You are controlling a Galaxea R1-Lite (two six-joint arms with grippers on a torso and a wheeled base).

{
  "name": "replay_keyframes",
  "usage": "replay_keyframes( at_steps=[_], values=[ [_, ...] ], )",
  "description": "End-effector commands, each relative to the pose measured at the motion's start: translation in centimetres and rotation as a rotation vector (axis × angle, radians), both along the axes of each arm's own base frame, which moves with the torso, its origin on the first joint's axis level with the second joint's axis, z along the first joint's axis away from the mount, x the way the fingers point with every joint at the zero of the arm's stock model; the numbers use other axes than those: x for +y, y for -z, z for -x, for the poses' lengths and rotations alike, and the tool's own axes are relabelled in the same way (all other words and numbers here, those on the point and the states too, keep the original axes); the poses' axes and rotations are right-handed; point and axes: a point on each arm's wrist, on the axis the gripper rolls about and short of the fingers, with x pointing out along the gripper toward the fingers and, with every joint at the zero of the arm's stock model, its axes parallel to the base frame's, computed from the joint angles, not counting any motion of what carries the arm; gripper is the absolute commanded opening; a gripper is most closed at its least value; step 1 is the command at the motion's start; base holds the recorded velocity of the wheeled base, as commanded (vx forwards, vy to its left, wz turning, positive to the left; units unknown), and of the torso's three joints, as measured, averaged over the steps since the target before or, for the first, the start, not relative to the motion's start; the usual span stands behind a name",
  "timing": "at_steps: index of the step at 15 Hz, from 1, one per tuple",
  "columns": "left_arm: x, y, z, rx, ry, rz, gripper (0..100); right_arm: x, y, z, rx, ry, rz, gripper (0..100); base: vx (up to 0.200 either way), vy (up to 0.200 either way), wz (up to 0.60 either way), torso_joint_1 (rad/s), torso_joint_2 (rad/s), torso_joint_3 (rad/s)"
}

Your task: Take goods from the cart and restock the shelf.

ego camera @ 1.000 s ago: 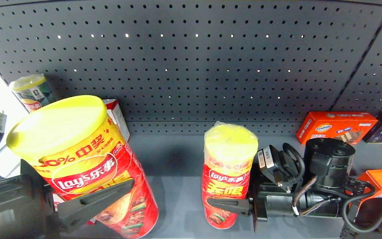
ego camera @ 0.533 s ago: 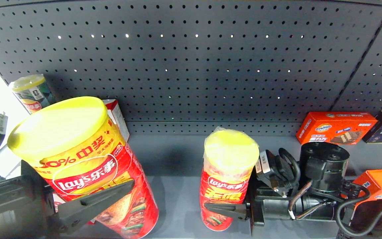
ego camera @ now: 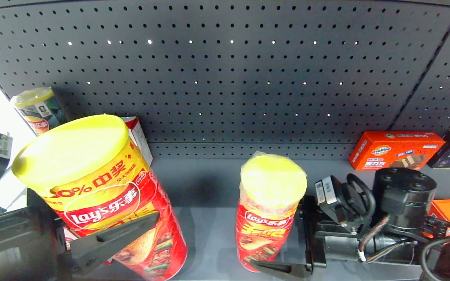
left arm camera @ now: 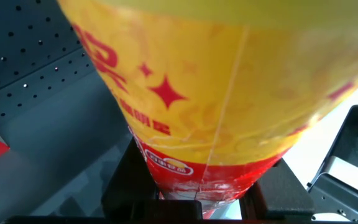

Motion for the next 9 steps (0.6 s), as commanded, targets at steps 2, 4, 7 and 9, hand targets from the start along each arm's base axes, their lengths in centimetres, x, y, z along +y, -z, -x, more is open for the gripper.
replay_keyframes(
  at_steps=[2, 4, 7, 9],
  values=[
    [0.0, 0.0, 0.0, -0.001, 0.002, 0.000, 0, -3.8, -4.1, 1.4, -0.128, 0.104, -0.095, 100, 0.000, 0.000, 0.00, 0.000, 0.00, 0.000],
    [0.0, -0.1, 0.0, -0.004, 0.002, 0.003, 0, -6.3, -6.1, 2.8, -0.202, 0.190, -0.143, 100, 0.000, 0.000, 0.00, 0.000, 0.00, 0.000],
    [0.0, -0.2, 0.0, -0.007, 0.001, 0.008, 0, -11.0, -6.9, 5.3, -0.279, 0.407, -0.172, 100, 0.000, 0.000, 0.00, 0.000, 0.00, 0.000],
    [0.0, -0.1, 0.1, -0.006, 0.004, 0.008, 0, -13.4, -6.5, 6.8, -0.285, 0.558, -0.168, 100, 0.000, 0.000, 0.00, 0.000, 0.00, 0.000]
  ],
)
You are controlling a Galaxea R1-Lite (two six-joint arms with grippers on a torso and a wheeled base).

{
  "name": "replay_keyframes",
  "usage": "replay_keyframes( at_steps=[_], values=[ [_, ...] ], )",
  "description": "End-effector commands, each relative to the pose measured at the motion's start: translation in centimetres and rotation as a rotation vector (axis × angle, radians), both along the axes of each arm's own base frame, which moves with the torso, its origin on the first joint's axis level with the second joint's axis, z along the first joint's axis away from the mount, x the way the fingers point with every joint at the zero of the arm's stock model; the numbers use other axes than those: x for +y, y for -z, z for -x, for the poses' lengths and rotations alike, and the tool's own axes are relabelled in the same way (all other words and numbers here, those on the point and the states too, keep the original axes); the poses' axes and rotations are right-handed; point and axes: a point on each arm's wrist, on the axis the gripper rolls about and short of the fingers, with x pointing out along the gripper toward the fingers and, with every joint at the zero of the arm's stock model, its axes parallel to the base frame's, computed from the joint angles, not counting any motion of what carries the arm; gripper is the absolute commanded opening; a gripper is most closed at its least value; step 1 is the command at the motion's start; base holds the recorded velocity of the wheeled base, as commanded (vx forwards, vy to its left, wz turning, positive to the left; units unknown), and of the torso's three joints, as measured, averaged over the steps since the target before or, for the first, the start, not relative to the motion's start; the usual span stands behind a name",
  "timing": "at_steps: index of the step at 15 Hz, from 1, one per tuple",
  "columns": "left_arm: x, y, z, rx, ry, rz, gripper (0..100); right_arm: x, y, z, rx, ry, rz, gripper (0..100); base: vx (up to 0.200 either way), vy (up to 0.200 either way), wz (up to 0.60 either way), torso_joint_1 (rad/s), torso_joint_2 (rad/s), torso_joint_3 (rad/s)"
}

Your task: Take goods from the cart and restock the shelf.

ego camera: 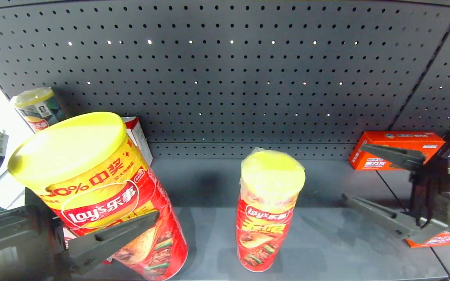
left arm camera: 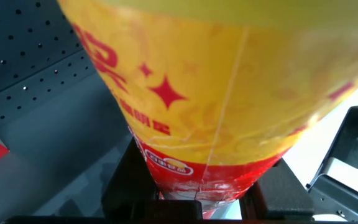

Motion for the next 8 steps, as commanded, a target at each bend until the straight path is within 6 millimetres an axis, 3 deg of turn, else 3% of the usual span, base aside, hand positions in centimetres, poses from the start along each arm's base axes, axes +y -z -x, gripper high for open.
replay_keyframes(
  at_steps=[1, 4, 8],
  values=[
    [0.0, 0.1, 0.0, 0.001, -0.001, -0.001, 0, -3.9, 0.1, 4.2, -0.039, 0.222, -0.066, 100, 0.000, 0.000, 0.00, 0.000, 0.00, 0.000],
    [0.0, 0.0, 0.0, 0.018, -0.004, 0.017, 0, -5.8, 2.5, 8.3, -0.031, 0.453, -0.154, 100, 0.000, 0.000, 0.00, 0.000, 0.00, 0.000],
    [-0.1, 0.1, -0.2, 0.028, -0.007, 0.018, 0, -6.5, 5.2, 12.0, 0.020, 0.648, -0.178, 100, 0.000, 0.000, 0.00, 0.000, 0.00, 0.000]
  ],
)
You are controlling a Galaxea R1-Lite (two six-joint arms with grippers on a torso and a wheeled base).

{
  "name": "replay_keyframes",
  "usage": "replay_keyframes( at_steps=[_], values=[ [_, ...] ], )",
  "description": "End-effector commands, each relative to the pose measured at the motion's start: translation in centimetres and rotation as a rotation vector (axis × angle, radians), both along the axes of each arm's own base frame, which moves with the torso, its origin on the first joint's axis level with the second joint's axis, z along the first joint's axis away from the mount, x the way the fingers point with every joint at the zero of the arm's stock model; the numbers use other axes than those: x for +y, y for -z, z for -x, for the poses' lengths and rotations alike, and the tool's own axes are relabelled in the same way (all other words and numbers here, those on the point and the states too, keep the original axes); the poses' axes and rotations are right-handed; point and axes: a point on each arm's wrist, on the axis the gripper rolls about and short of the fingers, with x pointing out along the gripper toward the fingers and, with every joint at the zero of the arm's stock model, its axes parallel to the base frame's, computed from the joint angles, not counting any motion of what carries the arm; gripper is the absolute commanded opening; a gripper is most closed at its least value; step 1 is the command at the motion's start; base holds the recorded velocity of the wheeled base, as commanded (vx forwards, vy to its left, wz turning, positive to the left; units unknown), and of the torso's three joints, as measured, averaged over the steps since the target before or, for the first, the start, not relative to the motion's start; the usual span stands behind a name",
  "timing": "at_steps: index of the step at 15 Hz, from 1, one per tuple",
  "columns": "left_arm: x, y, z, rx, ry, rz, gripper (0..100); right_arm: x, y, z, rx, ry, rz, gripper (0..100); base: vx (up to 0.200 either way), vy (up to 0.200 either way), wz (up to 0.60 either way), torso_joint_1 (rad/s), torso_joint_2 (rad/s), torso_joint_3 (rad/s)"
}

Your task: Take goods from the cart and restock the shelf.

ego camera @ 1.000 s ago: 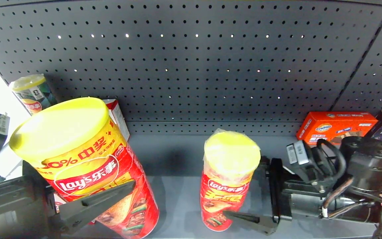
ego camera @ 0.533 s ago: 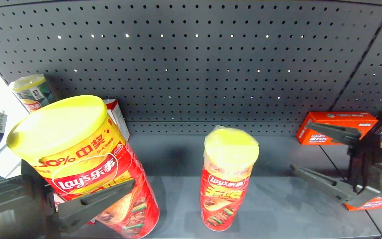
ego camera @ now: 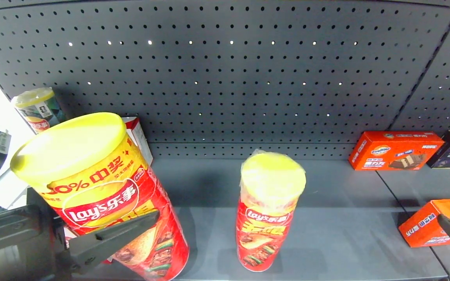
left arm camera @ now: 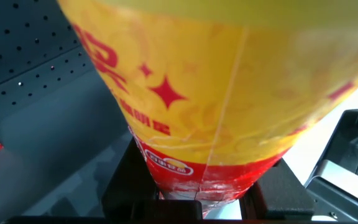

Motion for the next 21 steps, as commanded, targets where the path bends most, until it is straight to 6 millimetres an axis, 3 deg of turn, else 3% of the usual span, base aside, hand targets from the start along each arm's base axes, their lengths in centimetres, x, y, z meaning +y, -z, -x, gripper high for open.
replay_keyframes(
  at_steps=[1, 3, 5, 8, 13, 15, 16, 18, 21],
  values=[
    [0.0, 0.0, -0.1, 0.004, -0.002, -0.001, 0, -0.5, 1.1, 3.4, -0.026, 0.083, -0.018, 100, 0.000, 0.000, 0.00, 0.000, 0.00, 0.000],
    [0.2, 0.1, -0.3, 0.004, -0.022, -0.002, 0, -0.8, 4.3, 6.6, 0.055, 0.142, -0.017, 100, 0.000, 0.000, 0.00, 0.000, 0.00, 0.000],
    [0.2, 0.1, -0.3, 0.004, -0.023, -0.002, 0, -1.1, 7.4, 8.5, 0.101, 0.223, -0.021, 100, 0.000, 0.000, 0.00, 0.000, 0.00, 0.000],
    [0.3, 0.6, -0.2, 0.014, -0.023, -0.012, 0, -1.3, 8.2, 8.4, 0.203, 0.319, -0.018, 100, 0.000, 0.000, 0.00, 0.000, 0.00, 0.000],
    [0.4, 0.8, -0.1, 0.014, -0.022, -0.018, 0, -1.3, 8.1, 8.4, 0.202, 0.314, -0.025, 100, 0.000, 0.000, 0.00, 0.000, 0.00, 0.000],
    [0.4, 0.8, -0.1, 0.013, -0.024, -0.019, 0, -1.5, 8.2, 8.4, 0.202, 0.421, -0.050, 100, 0.000, 0.000, 0.00, 0.000, 0.00, 0.000],
    [0.4, 0.8, -0.1, 0.013, -0.024, -0.019, 0, -1.5, 8.2, 8.4, 0.198, 0.417, -0.068, 100, 0.000, 0.000, 0.00, 0.000, 0.00, 0.000],
    [0.4, 0.8, 0.0, 0.013, -0.022, -0.017, 0, -1.1, 8.1, 8.4, 0.198, 0.239, -0.082, 100, 0.000, 0.000, 0.00, 0.000, 0.00, 0.000],
    [0.5, 0.7, 0.0, 0.009, -0.022, -0.014, 0, -1.2, 8.8, 8.4, 0.273, 0.262, -0.109, 100, 0.000, 0.000, 0.00, 0.000, 0.00, 0.000]
  ],
)
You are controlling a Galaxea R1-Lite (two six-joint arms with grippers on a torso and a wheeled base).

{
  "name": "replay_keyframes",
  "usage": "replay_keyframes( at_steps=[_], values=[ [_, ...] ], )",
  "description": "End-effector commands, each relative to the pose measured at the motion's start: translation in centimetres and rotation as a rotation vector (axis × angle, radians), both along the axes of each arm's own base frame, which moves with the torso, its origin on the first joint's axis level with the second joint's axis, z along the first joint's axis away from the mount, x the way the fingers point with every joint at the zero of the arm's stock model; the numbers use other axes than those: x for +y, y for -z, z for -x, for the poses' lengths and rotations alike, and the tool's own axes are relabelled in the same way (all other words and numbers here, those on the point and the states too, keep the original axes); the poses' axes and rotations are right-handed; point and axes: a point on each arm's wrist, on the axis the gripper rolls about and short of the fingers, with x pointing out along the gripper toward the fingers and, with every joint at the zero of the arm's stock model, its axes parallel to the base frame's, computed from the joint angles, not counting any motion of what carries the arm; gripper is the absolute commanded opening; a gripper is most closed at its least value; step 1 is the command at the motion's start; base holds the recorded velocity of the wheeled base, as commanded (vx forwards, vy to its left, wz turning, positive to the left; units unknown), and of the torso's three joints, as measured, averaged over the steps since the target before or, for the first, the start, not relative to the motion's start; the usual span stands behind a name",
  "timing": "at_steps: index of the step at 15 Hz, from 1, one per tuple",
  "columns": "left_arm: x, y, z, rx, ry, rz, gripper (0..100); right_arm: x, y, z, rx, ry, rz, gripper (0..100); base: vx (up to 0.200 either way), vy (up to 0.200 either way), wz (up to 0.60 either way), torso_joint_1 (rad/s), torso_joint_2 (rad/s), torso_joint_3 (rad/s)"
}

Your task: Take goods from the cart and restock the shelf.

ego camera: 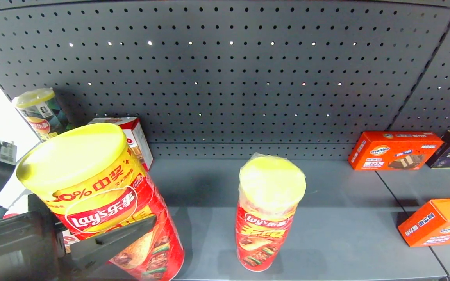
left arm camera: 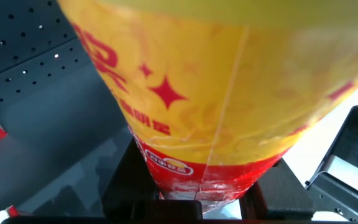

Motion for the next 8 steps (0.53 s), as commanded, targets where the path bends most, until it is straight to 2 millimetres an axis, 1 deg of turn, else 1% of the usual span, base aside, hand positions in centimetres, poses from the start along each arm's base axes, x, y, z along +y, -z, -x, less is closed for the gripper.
replay_keyframes(
  at_steps=[1, 2, 6, 7, 8],
  values=[
    [0.0, -0.2, 0.0, -0.006, 0.001, 0.004, 0, 0.0, 0.0, -0.1, 0.008, 0.000, 0.005, 100, 0.000, 0.000, 0.00, 0.000, 0.00, 0.000],
    [0.0, -0.3, 0.0, -0.009, 0.002, 0.007, 0, 0.0, 0.0, -0.1, 0.008, 0.000, 0.005, 100, 0.000, 0.000, 0.00, 0.000, 0.00, 0.000],
    [-0.2, -1.8, 0.1, -0.034, 0.101, 0.046, 0, 0.0, 0.0, -0.1, 0.008, 0.000, 0.005, 100, 0.000, 0.000, 0.00, 0.000, 0.00, 0.000],
    [-0.2, -1.8, 0.1, -0.034, 0.101, 0.046, 0, 0.0, 0.0, -0.1, 0.008, 0.000, 0.005, 100, 0.000, 0.000, 0.00, 0.000, 0.00, 0.000],
    [-0.2, -2.4, -0.1, -0.047, 0.085, 0.056, 0, 0.0, 0.0, -0.1, 0.008, 0.000, 0.005, 100, 0.000, 0.000, 0.00, 0.000, 0.00, 0.000]
  ],
)
